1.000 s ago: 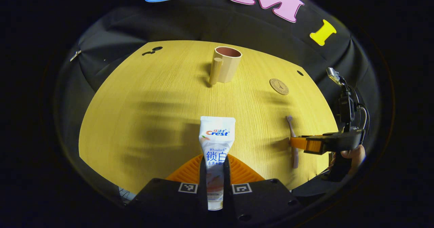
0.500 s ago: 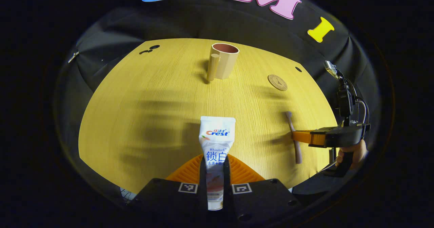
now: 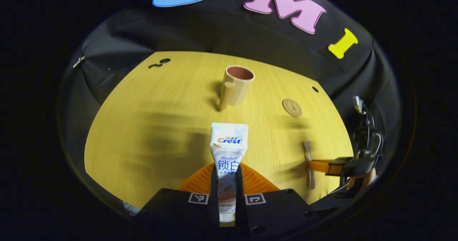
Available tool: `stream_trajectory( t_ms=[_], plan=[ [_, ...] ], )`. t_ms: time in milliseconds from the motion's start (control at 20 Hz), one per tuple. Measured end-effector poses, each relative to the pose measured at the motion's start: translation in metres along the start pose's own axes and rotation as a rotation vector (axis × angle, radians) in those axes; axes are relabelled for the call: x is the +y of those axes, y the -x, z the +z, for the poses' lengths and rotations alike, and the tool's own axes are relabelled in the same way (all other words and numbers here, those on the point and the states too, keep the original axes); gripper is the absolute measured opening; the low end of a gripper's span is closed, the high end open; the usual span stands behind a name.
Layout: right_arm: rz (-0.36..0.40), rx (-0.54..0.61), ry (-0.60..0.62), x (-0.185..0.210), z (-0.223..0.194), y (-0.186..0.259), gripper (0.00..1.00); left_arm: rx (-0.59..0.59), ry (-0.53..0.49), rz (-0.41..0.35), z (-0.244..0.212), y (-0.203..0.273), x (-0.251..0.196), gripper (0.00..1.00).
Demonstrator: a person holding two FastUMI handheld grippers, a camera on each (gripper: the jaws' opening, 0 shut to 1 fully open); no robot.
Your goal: Put the toothbrush and toothpaste on the desktop into the cup, then pick up the cup and place it on the coaster on the desktop.
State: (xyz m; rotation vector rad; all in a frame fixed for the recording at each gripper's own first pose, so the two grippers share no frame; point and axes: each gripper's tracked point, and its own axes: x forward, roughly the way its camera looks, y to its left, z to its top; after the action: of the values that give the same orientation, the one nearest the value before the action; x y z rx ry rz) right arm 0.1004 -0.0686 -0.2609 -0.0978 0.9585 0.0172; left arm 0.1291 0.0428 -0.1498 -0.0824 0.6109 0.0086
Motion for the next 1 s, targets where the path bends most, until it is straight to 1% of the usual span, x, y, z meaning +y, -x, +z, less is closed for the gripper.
stream_trajectory(
  t_ms=[100,200,300,400,550,800,850,900,950,1000],
  plan=[
    [0.005,-0.011,0.008,-0.009,0.003,0.007,0.07,-0.047,0.016,-0.019,0.006,0.004,0.001,0.22],
    [0.036,-0.033,0.006,-0.011,0.010,0.016,0.06,-0.096,0.027,-0.035,0.034,0.014,0.002,0.22],
    [0.068,-0.057,0.005,-0.011,0.013,0.025,0.06,-0.152,0.025,-0.047,0.070,0.019,0.001,0.22],
    [0.106,-0.071,0.003,-0.010,0.014,0.035,0.07,-0.208,0.012,-0.059,0.116,0.012,-0.006,0.22],
    [0.124,-0.085,0.005,-0.013,0.018,0.045,0.06,-0.293,0.003,-0.077,0.164,0.004,-0.012,0.22],
    [0.159,-0.114,-0.006,-0.014,0.036,0.060,0.07,-0.431,-0.034,-0.121,0.225,-0.033,-0.028,0.22],
    [0.161,-0.119,-0.012,-0.016,0.039,0.063,0.07,-0.460,-0.034,-0.138,0.234,-0.042,-0.031,0.17],
    [0.159,-0.123,-0.021,-0.019,0.042,0.065,0.07,-0.487,-0.031,-0.160,0.244,-0.050,-0.035,0.22],
    [0.158,-0.126,-0.031,-0.021,0.044,0.066,0.07,-0.505,-0.031,-0.178,0.250,-0.058,-0.038,0.22],
    [0.158,-0.127,-0.043,-0.023,0.046,0.067,0.00,-0.516,-0.039,-0.187,0.254,-0.066,-0.040,0.22]
  ],
)
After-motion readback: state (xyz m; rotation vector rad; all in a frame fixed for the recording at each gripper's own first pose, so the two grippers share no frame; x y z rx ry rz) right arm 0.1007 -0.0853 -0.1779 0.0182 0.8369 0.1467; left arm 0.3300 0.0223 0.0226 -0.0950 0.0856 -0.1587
